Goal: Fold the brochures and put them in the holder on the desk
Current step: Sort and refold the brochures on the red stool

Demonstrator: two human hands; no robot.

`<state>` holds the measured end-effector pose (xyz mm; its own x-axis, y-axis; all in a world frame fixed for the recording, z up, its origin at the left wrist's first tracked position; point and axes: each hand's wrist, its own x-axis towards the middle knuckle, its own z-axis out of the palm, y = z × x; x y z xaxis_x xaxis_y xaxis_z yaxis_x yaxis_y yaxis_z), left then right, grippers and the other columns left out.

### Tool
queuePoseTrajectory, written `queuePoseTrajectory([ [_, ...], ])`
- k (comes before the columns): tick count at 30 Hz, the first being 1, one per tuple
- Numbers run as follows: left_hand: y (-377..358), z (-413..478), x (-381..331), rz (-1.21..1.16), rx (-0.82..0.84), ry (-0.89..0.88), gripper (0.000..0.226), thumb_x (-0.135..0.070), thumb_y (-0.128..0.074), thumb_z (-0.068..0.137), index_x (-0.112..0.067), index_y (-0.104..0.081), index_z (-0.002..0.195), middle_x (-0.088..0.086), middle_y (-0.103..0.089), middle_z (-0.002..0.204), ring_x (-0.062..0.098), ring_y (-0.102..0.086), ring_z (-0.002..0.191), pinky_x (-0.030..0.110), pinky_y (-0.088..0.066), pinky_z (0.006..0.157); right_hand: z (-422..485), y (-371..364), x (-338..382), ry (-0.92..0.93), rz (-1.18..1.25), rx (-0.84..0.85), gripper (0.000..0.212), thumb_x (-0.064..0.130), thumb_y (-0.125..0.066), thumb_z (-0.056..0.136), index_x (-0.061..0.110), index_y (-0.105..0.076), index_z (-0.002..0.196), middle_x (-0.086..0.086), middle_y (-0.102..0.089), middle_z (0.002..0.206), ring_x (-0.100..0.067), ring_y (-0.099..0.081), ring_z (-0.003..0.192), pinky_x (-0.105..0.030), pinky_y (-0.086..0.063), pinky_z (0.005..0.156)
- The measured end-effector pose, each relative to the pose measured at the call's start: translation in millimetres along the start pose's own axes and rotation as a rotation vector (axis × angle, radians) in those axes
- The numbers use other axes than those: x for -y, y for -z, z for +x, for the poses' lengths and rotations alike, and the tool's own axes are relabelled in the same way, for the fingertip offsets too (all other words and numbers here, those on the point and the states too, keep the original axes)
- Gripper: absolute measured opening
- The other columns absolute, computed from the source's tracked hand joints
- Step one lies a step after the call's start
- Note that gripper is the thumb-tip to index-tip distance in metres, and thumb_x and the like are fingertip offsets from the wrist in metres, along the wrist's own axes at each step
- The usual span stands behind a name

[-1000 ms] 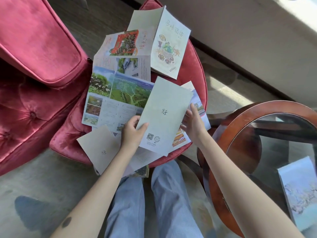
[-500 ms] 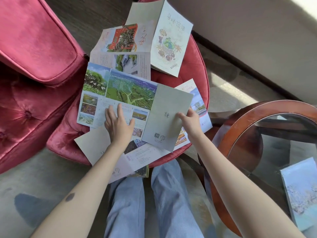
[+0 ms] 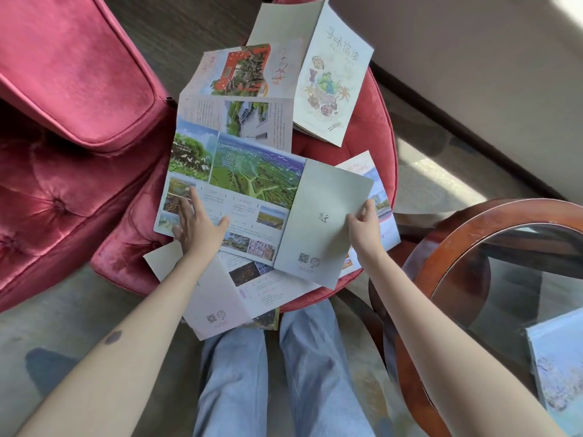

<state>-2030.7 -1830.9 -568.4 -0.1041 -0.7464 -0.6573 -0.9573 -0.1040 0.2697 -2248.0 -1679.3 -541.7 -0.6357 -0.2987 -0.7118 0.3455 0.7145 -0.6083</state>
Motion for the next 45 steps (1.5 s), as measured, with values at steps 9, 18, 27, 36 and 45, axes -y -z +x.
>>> queuePoseTrajectory([
  [9,-9.6,-14.4,-6.6,-0.146,0.051,-0.049,0.078,-0.054,-0.046,0.089,-0.024,-0.006,0.149,0.006,-0.021,0.156,0.026,-0.023,0.142,0.052,-0.014,0.115,-0.1,-1.4,5.5,-0.015,0.173,0.178,0.043,-0.011,-0.033,0.092,0.007,-0.037,0.131,-0.004,-0.053,0.110,-0.016,-0.050,0.091,-0.019,-0.042,0.063],
  [18,-17.6,-24.9,-13.2,-0.472,0.187,-0.068,0.044,-0.030,-0.028,0.101,-0.014,-0.036,0.141,0.007,-0.038,0.149,0.024,-0.035,0.137,0.037,-0.029,0.111,-17.2,-46.0,30.1,-0.041,0.223,0.357,0.026,0.002,-0.047,0.092,0.011,-0.049,0.116,0.001,-0.063,0.092,-0.014,-0.061,0.071,-0.028,-0.047,0.054],
  [27,-3.3,-14.2,-3.3,-0.545,-0.090,0.103,0.034,-0.019,-0.033,0.098,-0.007,-0.056,0.121,0.011,-0.057,0.129,0.025,-0.050,0.120,0.023,-0.034,0.091,-8.8,-79.3,30.8,0.020,-0.033,0.125,0.037,0.000,-0.050,0.085,0.003,-0.052,0.122,-0.008,-0.059,0.111,-0.015,-0.061,0.081,-0.021,-0.051,0.066],
  [36,-7.1,-22.6,-12.4,-0.424,-0.064,-0.080,0.040,-0.002,-0.043,0.090,-0.006,-0.049,0.129,0.013,-0.050,0.133,0.025,-0.047,0.124,0.028,-0.032,0.102,-3.3,-92.8,25.9,-0.094,-0.097,0.011,0.050,0.004,-0.046,0.083,0.006,-0.043,0.132,-0.009,-0.060,0.121,-0.022,-0.056,0.097,-0.043,-0.046,0.092],
  [45,-25.3,-41.2,-33.3,-0.282,0.097,-0.283,0.057,-0.025,-0.066,0.083,-0.013,-0.045,0.134,0.008,-0.044,0.139,0.022,-0.038,0.131,0.030,-0.030,0.105,-12.0,-87.1,39.8,-0.087,0.104,0.119,0.024,0.004,-0.055,0.080,0.007,-0.061,0.103,-0.011,-0.064,0.089,-0.020,-0.056,0.070,-0.031,-0.045,0.061],
])
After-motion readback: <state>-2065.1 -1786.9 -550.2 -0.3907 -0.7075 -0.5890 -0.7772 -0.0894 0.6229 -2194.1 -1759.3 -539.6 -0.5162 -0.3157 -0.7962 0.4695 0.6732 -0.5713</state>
